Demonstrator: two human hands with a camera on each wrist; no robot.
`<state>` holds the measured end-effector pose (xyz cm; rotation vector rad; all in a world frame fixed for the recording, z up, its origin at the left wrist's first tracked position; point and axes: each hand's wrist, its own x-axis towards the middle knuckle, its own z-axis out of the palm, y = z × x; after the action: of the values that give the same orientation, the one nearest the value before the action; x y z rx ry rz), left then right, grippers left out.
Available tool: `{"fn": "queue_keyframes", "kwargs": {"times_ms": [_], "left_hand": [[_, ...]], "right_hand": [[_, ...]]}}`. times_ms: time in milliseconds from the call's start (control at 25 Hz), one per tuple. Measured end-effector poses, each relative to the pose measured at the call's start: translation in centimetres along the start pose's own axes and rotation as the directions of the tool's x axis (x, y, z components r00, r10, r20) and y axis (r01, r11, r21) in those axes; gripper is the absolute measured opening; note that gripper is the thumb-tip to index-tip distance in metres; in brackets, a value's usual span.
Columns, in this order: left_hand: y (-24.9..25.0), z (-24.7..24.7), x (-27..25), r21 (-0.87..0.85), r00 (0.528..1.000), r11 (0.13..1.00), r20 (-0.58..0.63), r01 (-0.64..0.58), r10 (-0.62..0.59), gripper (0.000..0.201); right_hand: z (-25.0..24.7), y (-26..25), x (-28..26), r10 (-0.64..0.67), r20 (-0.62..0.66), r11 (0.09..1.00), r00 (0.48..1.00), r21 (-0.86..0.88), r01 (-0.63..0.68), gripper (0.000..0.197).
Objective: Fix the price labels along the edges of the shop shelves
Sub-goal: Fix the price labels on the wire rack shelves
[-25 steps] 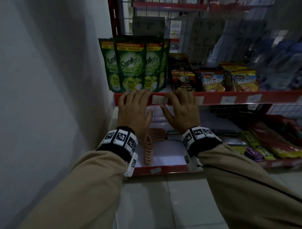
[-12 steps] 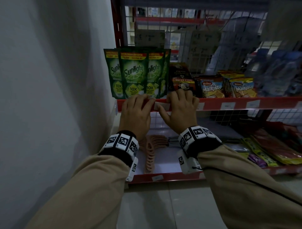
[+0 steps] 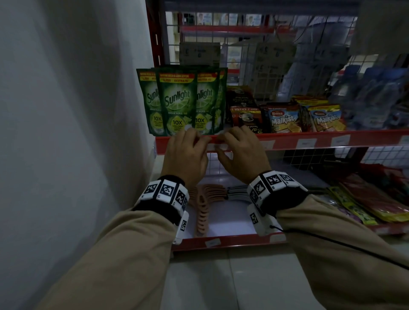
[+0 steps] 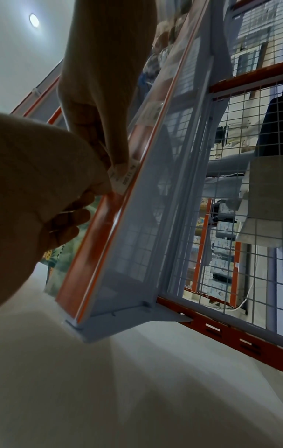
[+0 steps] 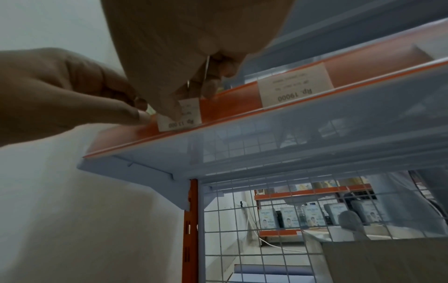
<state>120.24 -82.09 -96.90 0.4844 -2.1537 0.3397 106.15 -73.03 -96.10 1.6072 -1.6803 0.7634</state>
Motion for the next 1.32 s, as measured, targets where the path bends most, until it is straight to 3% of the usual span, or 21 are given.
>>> {"fn": "queue_keyframes", "kwargs": {"times_ms": [280, 440, 560, 680, 800, 960, 1120, 1200, 1320], "left_hand": [[-0.1, 0.1, 0.0, -0.006, 1.000, 1.000, 0.019, 0.022, -0.022, 0.018], [-0.7, 0.0, 0.3, -0.065, 0.999, 0.998, 0.039, 0.012, -0.010, 0.025], [-1.1, -0.4, 1.0, -0.212, 0.996, 0.975, 0.079, 0.065, -0.049, 0.033], [-1.3, -0.7, 1.3, -0.356, 0.991, 0.926, 0.070, 0.130, -0.113, 0.030], [-1.4, -0.8, 1.5, -0.421, 0.980, 0.885, 0.066, 0.199, -0.189, 0.028], [-1.4, -1.1, 1.9, -0.449, 0.970, 0.861, 0.076, 0.241, -0.231, 0.032], [-1.2, -1.0, 2.1, -0.443, 0.963, 0.857, 0.067, 0.263, -0.260, 0.025], [-1.5, -0.8, 2.2, -0.441, 0.956, 0.850, 0.080, 0.289, -0.284, 0.018], [-1.6, -0.9, 2.2, -0.486, 0.958, 0.829, 0.076, 0.277, -0.275, 0.019]], "right_hand": [[-0.1, -0.5, 0.4, 0.088, 0.073, 0.996, 0.993, -0.012, -0.087, 0.022], [-0.8, 0.0, 1.5, 0.163, 0.218, 0.986, 0.962, -0.013, -0.164, 0.021], [-1.8, 0.7, 3.2, 0.195, 0.346, 0.959, 0.918, 0.127, -0.252, 0.015], [-2.4, 1.0, 3.8, 0.298, 0.285, 0.840, 0.911, 0.375, -0.392, 0.011], [-2.2, 0.1, 4.0, 0.423, 0.274, 0.627, 0.864, 0.600, -0.497, 0.014], [-1.6, -1.4, 4.3, 0.444, 0.314, 0.417, 0.839, 0.757, -0.503, 0.024], [-1.2, -1.9, 4.5, 0.464, 0.323, 0.285, 0.825, 0.827, -0.485, 0.030], [-1.2, -1.8, 4.6, 0.475, 0.325, 0.295, 0.818, 0.817, -0.496, 0.031], [-1.6, -1.2, 4.8, 0.411, 0.266, 0.482, 0.872, 0.749, -0.455, 0.028]]}}
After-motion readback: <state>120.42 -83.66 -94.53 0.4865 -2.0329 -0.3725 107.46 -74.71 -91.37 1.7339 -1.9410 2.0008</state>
